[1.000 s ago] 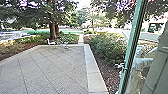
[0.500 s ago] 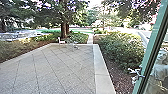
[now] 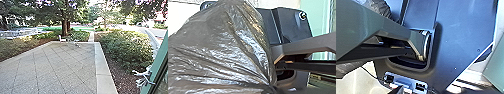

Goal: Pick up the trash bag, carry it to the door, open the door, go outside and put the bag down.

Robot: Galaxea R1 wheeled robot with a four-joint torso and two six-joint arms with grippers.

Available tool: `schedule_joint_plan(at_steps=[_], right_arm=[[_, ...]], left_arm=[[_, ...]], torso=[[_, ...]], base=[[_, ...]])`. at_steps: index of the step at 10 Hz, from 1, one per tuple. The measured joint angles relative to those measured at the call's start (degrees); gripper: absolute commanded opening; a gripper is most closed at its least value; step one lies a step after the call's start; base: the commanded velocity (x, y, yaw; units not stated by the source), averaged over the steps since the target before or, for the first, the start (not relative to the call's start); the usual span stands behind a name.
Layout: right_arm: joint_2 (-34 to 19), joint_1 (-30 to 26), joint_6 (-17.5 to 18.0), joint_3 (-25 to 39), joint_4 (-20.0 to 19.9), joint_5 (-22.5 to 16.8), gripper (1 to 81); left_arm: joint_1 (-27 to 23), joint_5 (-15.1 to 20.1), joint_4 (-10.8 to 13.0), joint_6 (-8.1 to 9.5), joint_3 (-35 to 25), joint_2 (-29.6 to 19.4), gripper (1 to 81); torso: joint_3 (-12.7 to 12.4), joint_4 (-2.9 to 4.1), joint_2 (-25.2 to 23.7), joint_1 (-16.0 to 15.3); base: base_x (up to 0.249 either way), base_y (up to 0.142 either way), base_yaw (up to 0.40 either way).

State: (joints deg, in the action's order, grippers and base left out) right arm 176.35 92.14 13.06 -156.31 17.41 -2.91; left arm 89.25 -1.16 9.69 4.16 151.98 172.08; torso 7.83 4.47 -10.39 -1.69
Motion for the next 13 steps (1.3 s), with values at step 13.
schedule_joint_plan(at_steps=[13], right_arm=[[0.06, 0.67, -0.16, 0.00, 0.00, -0.17, 81.1]], left_arm=[[0.77, 0.28, 0.00, 0.00, 0.04, -0.02, 1.0]], torso=[[0.00, 0.02, -0.05, 0.19]], base=[[0.136, 0.000, 0.000]])
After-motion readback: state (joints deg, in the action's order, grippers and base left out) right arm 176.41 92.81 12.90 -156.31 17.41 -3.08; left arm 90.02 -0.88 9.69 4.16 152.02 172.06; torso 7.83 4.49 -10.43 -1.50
